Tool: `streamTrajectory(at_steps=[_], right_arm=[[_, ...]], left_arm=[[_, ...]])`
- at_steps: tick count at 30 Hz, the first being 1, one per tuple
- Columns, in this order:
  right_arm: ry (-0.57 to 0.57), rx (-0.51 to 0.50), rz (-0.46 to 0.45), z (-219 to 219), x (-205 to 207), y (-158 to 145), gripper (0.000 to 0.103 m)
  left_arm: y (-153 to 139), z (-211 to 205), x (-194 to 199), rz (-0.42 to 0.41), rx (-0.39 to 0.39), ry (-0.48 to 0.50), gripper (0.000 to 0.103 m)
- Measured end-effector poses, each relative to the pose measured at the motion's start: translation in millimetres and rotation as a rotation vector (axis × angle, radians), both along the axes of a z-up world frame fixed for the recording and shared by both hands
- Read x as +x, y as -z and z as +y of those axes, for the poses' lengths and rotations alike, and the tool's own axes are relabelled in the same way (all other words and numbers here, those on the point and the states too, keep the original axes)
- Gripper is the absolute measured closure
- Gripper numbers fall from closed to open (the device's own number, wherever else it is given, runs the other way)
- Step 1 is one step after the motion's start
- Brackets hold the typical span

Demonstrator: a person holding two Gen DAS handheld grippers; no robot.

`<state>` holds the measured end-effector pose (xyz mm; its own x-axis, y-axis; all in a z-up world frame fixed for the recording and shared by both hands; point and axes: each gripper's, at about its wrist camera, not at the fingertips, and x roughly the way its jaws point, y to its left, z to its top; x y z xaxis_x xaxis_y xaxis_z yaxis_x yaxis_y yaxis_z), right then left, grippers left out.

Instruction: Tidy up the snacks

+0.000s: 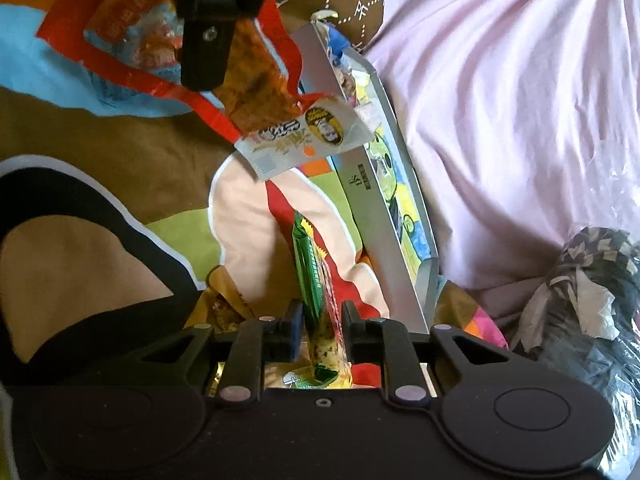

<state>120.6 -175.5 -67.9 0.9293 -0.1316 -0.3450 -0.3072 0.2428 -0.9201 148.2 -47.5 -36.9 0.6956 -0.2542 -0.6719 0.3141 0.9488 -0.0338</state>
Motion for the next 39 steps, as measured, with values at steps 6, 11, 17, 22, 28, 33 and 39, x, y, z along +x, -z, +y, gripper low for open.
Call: streamTrajectory(at_steps=[6, 11, 17, 22, 28, 33, 39], right_arm=[[0.018, -0.053, -0.043, -1, 12, 11, 0.092], [0.029, -0.040, -0.091, -3, 14, 4, 0.093], [0.027, -0.001, -0.179, -6, 15, -11, 0.093], [0.030, 0.054, -0.293, -11, 19, -29, 0.093], [0.074, 0.153, -0.411, -18, 54, -52, 0.093], [0.102, 0.199, -0.455, -29, 95, -59, 0.093], [0.107, 0.225, -0.457, -33, 126, -53, 0.093]], left_arm=[[-8, 4, 0, -0.032, -0.044, -0.019, 0.091], [-19, 9, 9, -0.048, -0.087, -0.059, 0.091], [-38, 14, 28, -0.089, -0.126, -0.112, 0.091], [-56, 14, 52, -0.127, -0.150, -0.146, 0.091], [-79, 3, 96, -0.160, -0.199, -0.180, 0.091], [-88, -16, 134, -0.168, -0.213, -0.181, 0.091], [-83, -38, 172, -0.153, -0.209, -0.172, 0.091]])
